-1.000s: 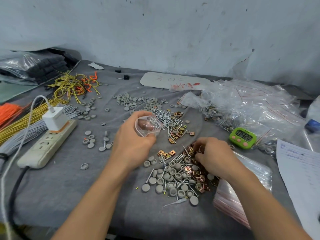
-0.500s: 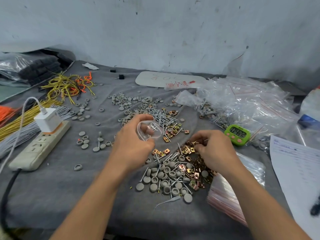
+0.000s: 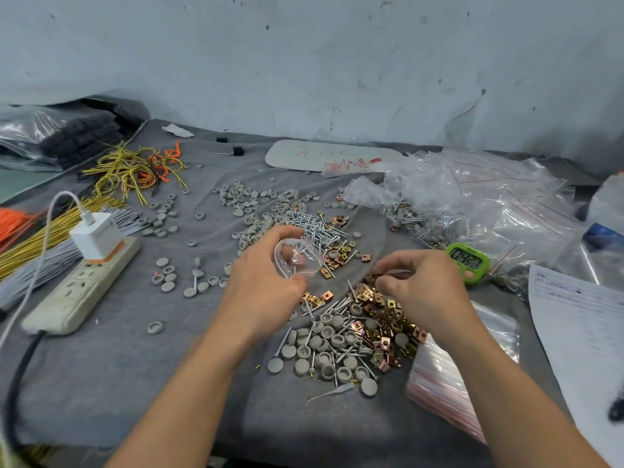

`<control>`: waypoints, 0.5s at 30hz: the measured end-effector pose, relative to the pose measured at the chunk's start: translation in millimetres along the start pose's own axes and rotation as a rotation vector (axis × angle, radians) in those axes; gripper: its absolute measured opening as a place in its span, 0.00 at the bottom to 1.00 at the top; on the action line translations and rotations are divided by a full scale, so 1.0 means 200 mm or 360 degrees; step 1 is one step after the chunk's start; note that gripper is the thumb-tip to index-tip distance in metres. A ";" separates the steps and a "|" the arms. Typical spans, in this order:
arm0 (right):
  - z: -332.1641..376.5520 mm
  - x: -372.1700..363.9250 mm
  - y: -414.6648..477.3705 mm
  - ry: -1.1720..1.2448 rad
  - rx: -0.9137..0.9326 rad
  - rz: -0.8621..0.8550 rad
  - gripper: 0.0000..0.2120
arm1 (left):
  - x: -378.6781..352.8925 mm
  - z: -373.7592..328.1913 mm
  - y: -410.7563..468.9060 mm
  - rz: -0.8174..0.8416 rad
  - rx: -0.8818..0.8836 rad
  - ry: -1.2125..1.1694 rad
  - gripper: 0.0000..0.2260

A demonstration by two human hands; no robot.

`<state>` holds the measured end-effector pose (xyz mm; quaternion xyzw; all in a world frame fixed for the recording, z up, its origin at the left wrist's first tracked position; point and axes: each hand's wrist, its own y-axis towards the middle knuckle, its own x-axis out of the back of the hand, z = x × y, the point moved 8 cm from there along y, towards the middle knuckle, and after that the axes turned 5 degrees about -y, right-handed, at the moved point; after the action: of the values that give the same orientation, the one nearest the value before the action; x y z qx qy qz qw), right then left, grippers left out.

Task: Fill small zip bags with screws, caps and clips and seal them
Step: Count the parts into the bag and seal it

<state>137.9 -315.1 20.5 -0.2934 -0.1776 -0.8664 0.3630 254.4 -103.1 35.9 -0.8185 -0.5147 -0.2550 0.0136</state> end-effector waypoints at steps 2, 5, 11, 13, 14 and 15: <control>-0.01 -0.03 0.01 -0.0021 -0.0015 0.0054 0.11 | 0.00 0.00 0.00 -0.0004 -0.0003 -0.0004 0.29; -0.03 -0.05 0.02 -0.0028 -0.0017 0.0108 0.12 | 0.01 0.01 0.00 0.0007 0.0013 -0.0015 0.30; -0.03 -0.02 0.03 0.0067 -0.0025 0.0078 0.14 | 0.02 0.02 0.00 0.0020 0.0022 -0.0036 0.30; -0.03 -0.01 0.03 0.0148 -0.0029 0.0068 0.12 | 0.02 0.02 0.00 0.0014 0.0020 -0.0012 0.30; -0.03 -0.01 0.02 0.0169 -0.0031 0.0067 0.12 | 0.02 0.01 0.00 0.0013 0.0021 -0.0004 0.30; -0.03 -0.01 0.02 0.0185 -0.0037 0.0066 0.11 | 0.02 0.01 0.00 0.0014 0.0023 0.0002 0.30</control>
<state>140.4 -320.0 14.8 -0.2502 -0.1400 -0.8762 0.3873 257.1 -98.8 35.5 -0.8204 -0.5129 -0.2517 0.0210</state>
